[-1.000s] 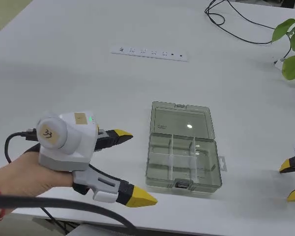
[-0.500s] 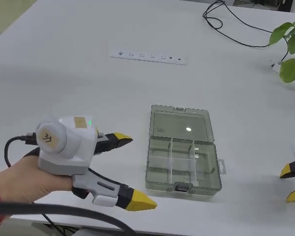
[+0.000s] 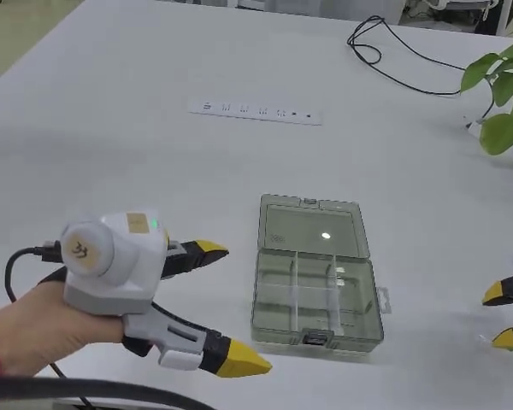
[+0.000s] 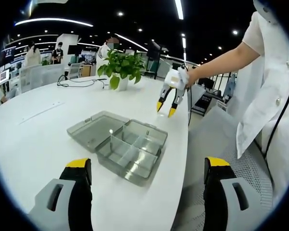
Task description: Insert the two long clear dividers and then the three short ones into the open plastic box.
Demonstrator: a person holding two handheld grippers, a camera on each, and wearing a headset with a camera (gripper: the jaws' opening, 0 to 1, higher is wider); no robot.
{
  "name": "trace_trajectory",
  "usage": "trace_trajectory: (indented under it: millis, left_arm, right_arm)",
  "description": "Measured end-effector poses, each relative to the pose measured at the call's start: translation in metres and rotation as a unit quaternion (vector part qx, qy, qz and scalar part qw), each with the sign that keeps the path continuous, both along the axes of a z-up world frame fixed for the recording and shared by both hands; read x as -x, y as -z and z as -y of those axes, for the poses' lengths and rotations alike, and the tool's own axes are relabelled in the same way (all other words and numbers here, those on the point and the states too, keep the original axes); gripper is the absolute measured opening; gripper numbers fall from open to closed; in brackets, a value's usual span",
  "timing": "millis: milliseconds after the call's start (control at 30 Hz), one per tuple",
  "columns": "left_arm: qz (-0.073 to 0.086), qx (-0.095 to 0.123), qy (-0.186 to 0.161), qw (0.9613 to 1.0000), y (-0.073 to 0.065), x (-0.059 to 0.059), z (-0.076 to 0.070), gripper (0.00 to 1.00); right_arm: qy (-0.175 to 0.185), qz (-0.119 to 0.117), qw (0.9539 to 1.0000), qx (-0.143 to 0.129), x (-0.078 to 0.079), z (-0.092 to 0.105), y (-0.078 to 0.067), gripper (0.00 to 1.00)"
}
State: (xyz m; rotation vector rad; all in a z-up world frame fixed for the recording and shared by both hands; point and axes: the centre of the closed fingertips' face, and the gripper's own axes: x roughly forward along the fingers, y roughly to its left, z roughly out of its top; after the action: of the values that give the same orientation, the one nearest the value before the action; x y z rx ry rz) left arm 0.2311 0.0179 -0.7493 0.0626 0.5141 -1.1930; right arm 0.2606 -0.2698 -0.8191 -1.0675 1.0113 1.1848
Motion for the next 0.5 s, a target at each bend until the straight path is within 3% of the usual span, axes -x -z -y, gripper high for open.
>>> trace_trajectory:
  millis: [333,500]
  left_arm:
    - [-0.001,0.006,-0.007,1.0,-0.005,-0.003,0.0,0.99]
    - [-0.003,0.018,-0.018,0.9997,-0.015,-0.008,0.003,0.98]
  right_arm:
    - [0.006,0.029,0.999,-0.032,-0.007,-0.028,-0.035,0.33]
    - [0.004,0.043,0.9978,-0.051,-0.009,-0.045,-0.054,0.33]
